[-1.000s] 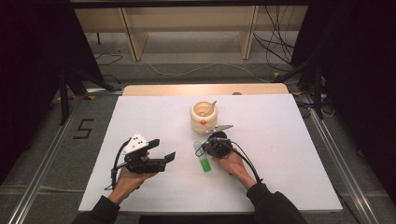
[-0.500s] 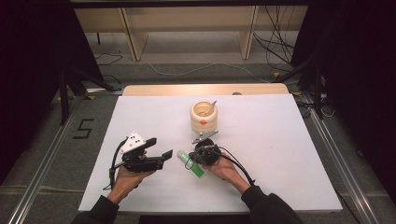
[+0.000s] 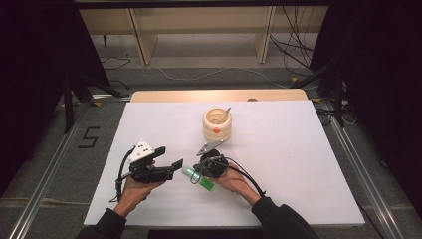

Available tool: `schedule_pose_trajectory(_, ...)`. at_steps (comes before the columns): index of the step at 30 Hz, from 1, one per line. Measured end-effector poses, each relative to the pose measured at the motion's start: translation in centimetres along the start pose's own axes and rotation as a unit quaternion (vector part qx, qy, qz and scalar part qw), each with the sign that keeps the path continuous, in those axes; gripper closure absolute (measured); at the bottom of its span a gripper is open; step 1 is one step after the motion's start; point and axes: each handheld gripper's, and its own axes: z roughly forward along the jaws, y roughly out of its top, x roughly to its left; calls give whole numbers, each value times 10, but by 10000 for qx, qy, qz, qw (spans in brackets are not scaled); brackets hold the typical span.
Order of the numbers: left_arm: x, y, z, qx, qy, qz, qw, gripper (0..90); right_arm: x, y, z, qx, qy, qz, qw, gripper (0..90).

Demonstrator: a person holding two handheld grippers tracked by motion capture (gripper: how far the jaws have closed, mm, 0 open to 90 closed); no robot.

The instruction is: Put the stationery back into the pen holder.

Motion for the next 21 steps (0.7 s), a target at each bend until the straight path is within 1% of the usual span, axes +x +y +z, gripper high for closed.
schedule_pose_trajectory(5,3,0,-1,-1,45,-55,10000,189,4,3,4,51,44,-88,9999,900)
schedule_pose_trajectory(8,4,0,-1,5,83,-93,9999,189,7,5,6,40,94,-110,9999,900)
schedule_pose_trajectory(12,6,0,-1,5,130,-160,9998,189,10,9,7,-10,182,-198,9996,900)
schedule_pose_trajectory(15,8,0,-2,45,154,-148,9998,189,13,10,8,17,233,-248,9994,900)
schedule_pose_trajectory(16,8,0,-1,24,168,-189,9997,189,14,10,8,34,277,-212,9994,900)
schedule_pose_trajectory(19,8,0,-1,36,183,-196,9996,190,17,9,8,31,343,-283,9990,900)
schedule_pose_trajectory(21,8,0,-1,39,185,-202,9996,190,17,9,6,17,351,-286,9990,900)
